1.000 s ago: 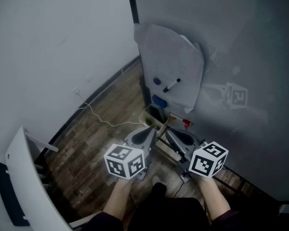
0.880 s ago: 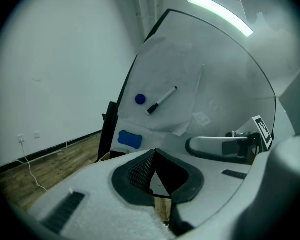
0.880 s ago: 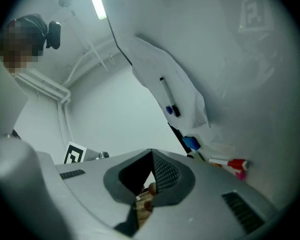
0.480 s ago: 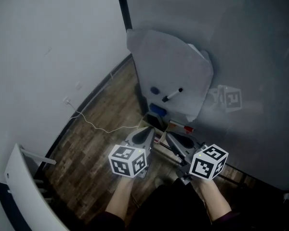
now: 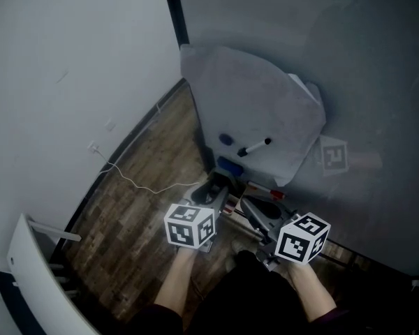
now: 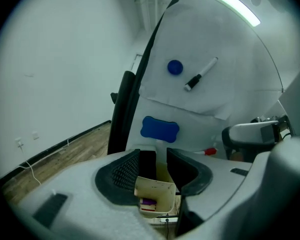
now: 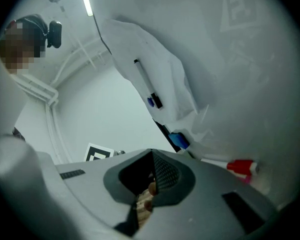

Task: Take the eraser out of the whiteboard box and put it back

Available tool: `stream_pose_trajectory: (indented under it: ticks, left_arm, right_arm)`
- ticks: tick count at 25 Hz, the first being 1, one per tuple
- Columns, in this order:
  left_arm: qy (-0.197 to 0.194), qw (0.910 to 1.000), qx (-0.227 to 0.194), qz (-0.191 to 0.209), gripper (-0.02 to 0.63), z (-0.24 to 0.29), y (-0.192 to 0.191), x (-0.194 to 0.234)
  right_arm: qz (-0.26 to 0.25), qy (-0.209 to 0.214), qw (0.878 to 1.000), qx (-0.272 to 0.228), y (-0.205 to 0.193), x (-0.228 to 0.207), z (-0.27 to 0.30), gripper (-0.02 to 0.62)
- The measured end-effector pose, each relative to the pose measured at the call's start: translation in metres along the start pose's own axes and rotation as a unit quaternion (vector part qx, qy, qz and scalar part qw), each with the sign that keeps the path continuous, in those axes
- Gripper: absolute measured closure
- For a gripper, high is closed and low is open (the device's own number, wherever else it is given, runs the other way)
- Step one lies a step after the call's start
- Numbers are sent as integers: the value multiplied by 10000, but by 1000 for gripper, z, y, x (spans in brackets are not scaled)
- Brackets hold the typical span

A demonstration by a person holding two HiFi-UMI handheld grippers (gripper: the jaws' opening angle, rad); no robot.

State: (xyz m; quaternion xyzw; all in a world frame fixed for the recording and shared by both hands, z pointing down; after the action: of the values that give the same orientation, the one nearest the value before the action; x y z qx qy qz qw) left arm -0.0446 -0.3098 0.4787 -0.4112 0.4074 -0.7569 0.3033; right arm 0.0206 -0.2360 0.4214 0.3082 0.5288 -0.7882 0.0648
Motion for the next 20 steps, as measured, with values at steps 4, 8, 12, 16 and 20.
stream_pose_trajectory:
  ticks: [4,8,12,16,20]
  left_arm:
    - [82,9998,166,-76,433,12,-5,11]
    - [106,9994,276,-169,403,21,-7,19]
    - [95,9989,380,-246,390,28,-11,25]
    - [102,9985,465,-274,390,34,-12,27]
    - [149,9981,509,-316,390,38,-13,31]
  right_arm:
    - [-32,-16,10000,20,3,-2,2,592]
    - [-55,-59,9999,69,4,-8,3,592]
    - [-70,-80,9999,103,3,-13,5,592]
    - [-91,-99,9998,123,5,-17,6,592]
    - [-87,-131,9998,146,6,-21,7,592]
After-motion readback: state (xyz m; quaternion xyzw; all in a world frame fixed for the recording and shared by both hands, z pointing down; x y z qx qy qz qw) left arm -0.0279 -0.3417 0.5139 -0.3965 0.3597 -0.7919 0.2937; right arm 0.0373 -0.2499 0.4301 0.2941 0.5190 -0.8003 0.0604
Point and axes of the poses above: the fingertips, and each gripper's own axes: z forward along the fingers, x to its left, y out of its top, the point moved 2 cm from there along -z, backward along the fingers, and after that the axes turned 13 degrees about -y, right-handed, at the moved point
